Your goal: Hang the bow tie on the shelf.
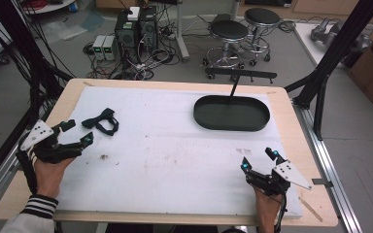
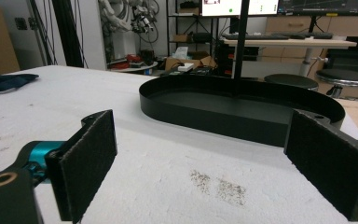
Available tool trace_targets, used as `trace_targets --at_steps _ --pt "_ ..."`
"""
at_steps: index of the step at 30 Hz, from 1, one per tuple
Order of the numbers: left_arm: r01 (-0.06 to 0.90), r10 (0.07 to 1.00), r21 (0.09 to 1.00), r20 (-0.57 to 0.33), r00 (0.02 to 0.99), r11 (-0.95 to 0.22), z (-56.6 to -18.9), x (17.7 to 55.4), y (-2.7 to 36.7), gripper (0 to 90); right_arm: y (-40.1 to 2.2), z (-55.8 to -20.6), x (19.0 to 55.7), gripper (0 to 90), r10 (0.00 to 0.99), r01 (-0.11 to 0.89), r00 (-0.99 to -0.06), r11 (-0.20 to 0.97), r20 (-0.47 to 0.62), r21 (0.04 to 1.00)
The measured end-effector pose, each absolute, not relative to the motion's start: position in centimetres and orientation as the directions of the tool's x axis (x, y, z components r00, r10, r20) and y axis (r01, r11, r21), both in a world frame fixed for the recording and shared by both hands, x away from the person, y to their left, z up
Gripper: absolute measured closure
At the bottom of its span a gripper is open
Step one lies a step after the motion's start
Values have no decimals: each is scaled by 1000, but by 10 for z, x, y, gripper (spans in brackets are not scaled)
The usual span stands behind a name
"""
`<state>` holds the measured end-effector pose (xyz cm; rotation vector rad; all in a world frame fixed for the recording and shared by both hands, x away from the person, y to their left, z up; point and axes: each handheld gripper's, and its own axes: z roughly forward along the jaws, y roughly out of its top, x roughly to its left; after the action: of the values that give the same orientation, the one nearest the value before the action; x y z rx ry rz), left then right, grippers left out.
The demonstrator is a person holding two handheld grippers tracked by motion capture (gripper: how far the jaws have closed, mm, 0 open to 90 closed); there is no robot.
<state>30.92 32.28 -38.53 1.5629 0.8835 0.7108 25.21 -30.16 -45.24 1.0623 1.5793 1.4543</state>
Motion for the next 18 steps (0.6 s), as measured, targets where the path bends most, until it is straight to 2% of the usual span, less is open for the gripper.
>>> trace_targets --at_steps 14,18 --pt "287 861 951 -49 506 -115 -368 353 335 142 -300 -452 253 83 923 111 -384 23 21 994" --pt "371 866 920 -81 494 -126 -364 371 338 142 -300 -452 254 83 924 112 -383 29 16 993"
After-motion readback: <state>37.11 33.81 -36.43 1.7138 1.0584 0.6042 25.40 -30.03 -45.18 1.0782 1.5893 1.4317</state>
